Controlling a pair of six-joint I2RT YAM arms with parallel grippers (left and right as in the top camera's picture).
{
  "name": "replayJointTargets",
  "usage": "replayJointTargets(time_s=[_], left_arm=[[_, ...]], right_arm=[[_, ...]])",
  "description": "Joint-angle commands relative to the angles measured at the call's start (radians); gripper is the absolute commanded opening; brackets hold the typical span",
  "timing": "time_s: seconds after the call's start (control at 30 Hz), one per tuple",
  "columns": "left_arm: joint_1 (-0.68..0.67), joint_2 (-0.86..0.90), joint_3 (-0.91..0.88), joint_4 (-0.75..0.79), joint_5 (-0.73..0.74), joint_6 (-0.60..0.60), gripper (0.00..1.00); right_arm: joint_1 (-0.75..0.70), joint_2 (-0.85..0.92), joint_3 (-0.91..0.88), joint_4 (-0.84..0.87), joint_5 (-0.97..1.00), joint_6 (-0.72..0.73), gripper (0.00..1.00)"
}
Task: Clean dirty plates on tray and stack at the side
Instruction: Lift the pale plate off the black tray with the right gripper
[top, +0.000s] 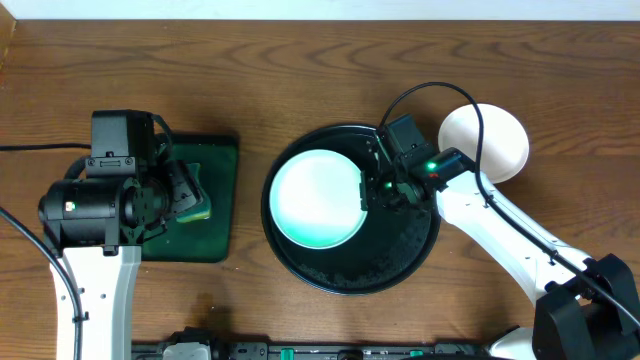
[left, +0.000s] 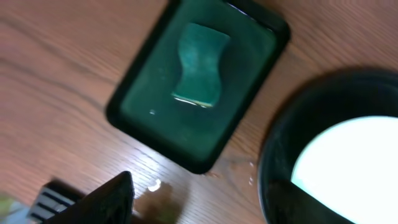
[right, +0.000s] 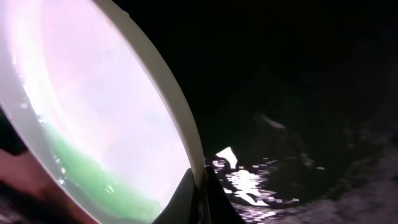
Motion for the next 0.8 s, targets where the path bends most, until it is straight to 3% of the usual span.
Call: replayJointTargets(time_s=[0.0,0.07,0.23,0.57,0.77], left_arm=[[-0.002,-0.002,0.001,-0.010,-0.193,-0.069,0.78],[-0.002,-0.002,0.000,-0.018,-0.272,-0.093,0.83],[-0.001,0.026,0.000,-0.021,-0.332,-0.101,0.83],[0.074,0.118,0.000,-0.016,-0.295,-0.101,0.84],[0.128,0.114,0.005,-0.013,-0.291,-0.109,0.84]], right_arm=[[0.002,-0.012,0.023,0.006,-0.064,0.104,0.01],[0.002,-0.012,0.024,0.013,-0.063,0.105,0.01],[0.002,-0.012,0.056,0.017,-0.062,0.103,0.01],[0.002,0.009,0.207,-0.019,-0.022,0.021,0.01],[0.006,0.132,0.343,-0.104,-0.023,-0.035,0.02]])
